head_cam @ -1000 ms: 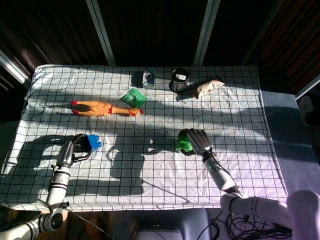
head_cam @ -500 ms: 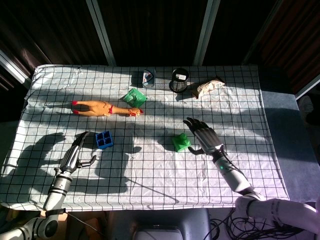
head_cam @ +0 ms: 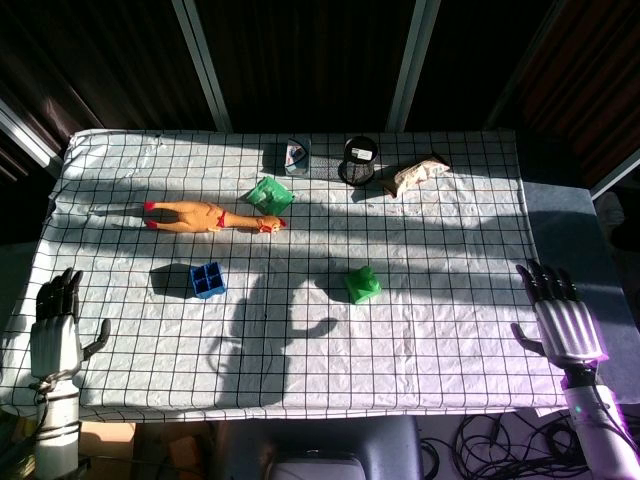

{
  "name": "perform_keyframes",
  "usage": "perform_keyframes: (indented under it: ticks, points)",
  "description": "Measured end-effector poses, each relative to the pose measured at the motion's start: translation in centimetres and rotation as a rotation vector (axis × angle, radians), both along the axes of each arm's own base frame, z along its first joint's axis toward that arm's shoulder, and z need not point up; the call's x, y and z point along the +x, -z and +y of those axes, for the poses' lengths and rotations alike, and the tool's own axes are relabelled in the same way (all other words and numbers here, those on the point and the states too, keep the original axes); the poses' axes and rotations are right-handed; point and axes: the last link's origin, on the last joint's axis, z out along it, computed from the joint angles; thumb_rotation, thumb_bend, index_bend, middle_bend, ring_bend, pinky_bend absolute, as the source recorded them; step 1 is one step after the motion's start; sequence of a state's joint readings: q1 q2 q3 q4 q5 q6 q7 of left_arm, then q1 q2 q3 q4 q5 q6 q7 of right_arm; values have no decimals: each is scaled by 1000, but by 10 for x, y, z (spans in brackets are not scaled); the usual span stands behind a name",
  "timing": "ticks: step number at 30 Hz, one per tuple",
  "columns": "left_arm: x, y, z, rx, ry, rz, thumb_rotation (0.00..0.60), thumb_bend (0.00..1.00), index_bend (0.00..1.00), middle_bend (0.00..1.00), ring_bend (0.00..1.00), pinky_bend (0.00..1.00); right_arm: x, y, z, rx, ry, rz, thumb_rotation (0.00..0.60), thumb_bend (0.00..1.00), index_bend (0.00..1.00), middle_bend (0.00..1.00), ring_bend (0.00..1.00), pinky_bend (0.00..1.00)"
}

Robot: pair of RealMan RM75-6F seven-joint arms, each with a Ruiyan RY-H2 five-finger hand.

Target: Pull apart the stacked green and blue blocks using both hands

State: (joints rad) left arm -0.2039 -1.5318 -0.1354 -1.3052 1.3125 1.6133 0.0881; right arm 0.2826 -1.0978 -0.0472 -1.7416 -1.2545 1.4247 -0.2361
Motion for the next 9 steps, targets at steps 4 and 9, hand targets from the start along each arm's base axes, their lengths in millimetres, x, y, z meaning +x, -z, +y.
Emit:
perform_keyframes:
  ticks: [4,9]
  points:
    - [0,-6,-15,47,-44,85,600,354,0,0,0,0,-25,-14,20,-96,34,-48,600,246,0,0,0,0]
    - [0,1,-23,34,-40,46,600,354,0,0,0,0,-35,-17,29,-136,34,-2,600,246,0,0,0,0]
